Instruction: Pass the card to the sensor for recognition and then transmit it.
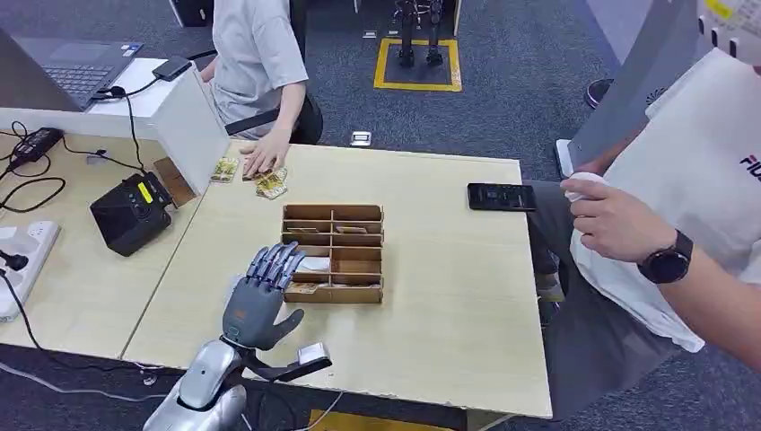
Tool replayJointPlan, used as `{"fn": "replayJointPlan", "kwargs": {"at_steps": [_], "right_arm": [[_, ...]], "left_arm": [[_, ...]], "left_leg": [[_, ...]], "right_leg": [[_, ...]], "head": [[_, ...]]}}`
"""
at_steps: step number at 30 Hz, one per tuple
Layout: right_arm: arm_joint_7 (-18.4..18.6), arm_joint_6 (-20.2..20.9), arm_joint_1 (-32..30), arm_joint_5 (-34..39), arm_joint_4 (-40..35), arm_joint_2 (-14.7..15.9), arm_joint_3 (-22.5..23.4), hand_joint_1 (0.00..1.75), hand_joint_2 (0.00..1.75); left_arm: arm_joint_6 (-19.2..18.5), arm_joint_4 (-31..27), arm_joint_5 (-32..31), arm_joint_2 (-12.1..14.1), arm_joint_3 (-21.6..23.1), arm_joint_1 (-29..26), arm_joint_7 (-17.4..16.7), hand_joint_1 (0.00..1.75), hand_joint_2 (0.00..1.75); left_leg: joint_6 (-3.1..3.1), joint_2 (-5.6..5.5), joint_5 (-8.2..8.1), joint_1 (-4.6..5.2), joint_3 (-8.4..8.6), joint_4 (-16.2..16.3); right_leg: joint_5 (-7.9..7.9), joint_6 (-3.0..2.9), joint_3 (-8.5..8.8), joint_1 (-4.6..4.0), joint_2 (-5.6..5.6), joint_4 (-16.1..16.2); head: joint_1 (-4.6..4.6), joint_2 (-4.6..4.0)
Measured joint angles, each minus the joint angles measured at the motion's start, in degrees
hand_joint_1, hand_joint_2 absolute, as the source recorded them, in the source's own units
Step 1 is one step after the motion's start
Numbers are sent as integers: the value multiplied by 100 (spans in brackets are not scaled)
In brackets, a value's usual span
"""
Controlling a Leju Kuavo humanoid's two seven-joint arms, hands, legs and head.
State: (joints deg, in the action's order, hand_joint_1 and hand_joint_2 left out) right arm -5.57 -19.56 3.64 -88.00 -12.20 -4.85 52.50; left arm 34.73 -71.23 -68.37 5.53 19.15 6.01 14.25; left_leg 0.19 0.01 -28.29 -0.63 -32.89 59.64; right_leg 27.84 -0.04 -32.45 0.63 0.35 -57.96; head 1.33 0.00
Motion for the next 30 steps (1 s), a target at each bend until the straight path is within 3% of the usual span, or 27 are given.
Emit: {"fn": "replayJointPlan", "kwargs": {"at_steps": [24,30], "right_arm": [[-11,-2,2,-20,0,0,-2,0,175],[-22,-7,1,-26,0,0,-2,0,175]], "left_arm": [[28,315,-11,-118,0,158,-20,0,175],[72,713,28,-168,0,324,-28,0,175]], "left_leg": [[0,0,0,0,0,0],[0,0,0,0,0,0]], "right_leg": [[0,0,0,0,0,0],[0,0,0,0,0,0]], "head": [[0,0],[0,0]]}}
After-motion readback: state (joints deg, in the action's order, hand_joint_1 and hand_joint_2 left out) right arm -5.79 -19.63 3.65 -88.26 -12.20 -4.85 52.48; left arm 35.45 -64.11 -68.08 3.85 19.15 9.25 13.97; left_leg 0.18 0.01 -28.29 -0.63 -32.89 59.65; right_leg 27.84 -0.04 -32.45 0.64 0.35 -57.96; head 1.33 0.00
